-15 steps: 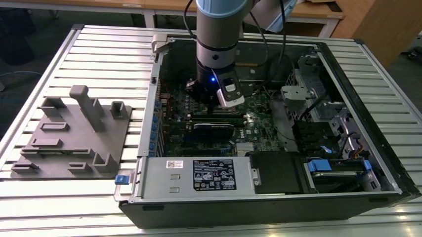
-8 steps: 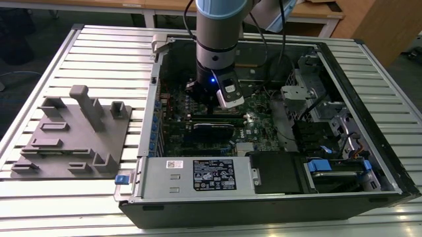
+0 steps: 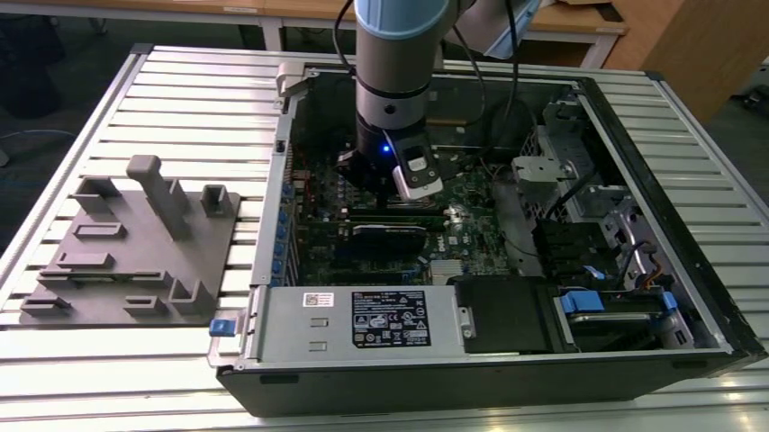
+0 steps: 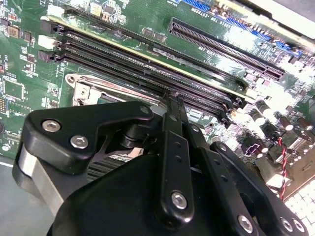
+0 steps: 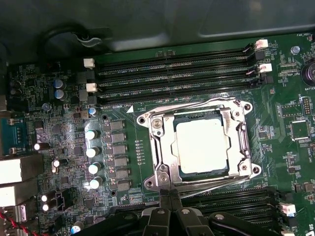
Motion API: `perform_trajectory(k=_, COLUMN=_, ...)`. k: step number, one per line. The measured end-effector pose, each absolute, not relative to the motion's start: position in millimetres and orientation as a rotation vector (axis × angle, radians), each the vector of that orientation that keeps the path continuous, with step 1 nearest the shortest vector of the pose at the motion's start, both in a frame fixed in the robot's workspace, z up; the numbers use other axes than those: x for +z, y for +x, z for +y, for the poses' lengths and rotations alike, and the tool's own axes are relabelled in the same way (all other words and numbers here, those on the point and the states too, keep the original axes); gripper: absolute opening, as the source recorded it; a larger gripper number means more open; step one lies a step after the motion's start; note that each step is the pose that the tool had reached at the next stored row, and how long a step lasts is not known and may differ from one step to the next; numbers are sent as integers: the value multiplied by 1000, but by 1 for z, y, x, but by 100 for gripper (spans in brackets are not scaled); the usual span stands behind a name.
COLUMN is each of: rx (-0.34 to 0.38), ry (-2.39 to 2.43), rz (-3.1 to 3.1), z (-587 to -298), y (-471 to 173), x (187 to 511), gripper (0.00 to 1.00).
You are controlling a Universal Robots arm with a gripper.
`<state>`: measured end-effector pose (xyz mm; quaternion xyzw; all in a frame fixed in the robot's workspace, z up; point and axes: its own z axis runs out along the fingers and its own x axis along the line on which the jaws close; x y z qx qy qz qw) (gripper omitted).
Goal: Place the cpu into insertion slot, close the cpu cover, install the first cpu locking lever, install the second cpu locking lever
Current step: 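Install the second cpu locking lever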
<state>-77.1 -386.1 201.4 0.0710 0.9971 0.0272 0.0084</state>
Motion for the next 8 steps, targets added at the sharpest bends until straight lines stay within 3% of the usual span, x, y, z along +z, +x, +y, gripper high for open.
perform_trajectory(k=8, rx=87, ry=222, rz=3116, z=-386, y=-79, x=201, gripper=10)
